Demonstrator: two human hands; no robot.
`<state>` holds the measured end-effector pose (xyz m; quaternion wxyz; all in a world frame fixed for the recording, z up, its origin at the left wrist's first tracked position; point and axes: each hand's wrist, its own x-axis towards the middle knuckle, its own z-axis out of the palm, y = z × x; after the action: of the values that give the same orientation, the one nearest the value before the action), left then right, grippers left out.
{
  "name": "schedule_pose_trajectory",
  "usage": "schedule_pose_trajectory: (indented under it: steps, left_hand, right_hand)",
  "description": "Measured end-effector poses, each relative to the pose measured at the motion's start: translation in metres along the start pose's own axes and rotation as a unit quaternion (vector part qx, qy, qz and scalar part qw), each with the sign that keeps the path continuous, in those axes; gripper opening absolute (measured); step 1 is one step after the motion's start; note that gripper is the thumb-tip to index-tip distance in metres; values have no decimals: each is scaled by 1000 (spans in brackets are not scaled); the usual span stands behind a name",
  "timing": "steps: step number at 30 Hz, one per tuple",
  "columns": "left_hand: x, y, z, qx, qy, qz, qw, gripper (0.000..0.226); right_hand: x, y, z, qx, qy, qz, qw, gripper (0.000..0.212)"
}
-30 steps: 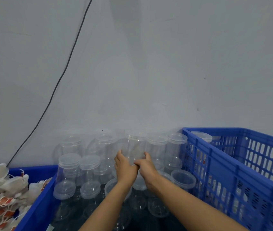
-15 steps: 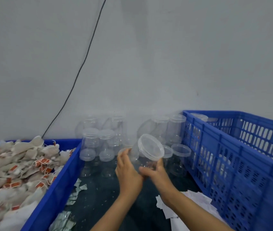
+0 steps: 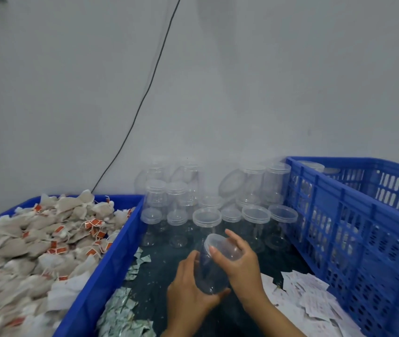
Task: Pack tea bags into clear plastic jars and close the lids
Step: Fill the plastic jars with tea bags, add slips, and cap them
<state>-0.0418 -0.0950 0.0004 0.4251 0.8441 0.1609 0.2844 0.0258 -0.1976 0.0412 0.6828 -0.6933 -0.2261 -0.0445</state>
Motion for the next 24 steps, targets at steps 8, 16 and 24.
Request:
schedule_pose_trajectory:
  steps: [8,16,24]
  left_hand:
    - [9,-33,-4,-150,-90,-16,984,90]
    - [11,-41,-11,-108,-89,-11,990,87]
    - [14,-43,-26,-313,-234,-41,919,82]
  right_hand:
    - [22,2,-22,93,-237,13,967,102]
    - [-9,39,11,183,-71,40,980,92]
    - [-8,42,-7,353,-159,123,914,69]
